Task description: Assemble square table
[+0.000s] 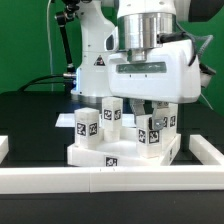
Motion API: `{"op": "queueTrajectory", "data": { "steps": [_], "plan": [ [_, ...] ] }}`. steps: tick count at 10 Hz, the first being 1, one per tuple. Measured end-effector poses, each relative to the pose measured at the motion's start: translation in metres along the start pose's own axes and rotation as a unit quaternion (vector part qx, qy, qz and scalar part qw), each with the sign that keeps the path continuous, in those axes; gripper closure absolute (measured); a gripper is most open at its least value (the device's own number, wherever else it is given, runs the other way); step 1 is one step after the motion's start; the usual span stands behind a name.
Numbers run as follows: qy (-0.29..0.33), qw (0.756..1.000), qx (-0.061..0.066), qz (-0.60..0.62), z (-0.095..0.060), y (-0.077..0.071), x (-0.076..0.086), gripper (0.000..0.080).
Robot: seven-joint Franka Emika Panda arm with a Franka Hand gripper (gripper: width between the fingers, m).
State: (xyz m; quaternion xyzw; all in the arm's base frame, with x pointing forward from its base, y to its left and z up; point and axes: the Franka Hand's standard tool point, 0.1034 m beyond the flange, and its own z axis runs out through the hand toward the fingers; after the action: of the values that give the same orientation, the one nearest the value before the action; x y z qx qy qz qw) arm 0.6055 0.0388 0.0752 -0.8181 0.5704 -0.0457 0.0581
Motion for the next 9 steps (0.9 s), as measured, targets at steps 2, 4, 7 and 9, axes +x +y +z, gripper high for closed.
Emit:
{"op": "queueTrajectory", "data": {
  "steps": [2, 4, 7, 9],
  "plan": [
    [0.0, 0.996, 0.0, 0.091, 0.0, 0.0, -0.001, 0.0509],
    [-0.006, 0.981, 0.001, 0.196, 0.0, -0.001, -0.006, 0.0509],
    [-0.013, 0.956, 0.002, 0.294, 0.001, -0.002, -0.01, 0.0509],
    [-0.015, 0.954, 0.003, 0.299, 0.001, -0.002, -0.009, 0.0509]
  ]
}}
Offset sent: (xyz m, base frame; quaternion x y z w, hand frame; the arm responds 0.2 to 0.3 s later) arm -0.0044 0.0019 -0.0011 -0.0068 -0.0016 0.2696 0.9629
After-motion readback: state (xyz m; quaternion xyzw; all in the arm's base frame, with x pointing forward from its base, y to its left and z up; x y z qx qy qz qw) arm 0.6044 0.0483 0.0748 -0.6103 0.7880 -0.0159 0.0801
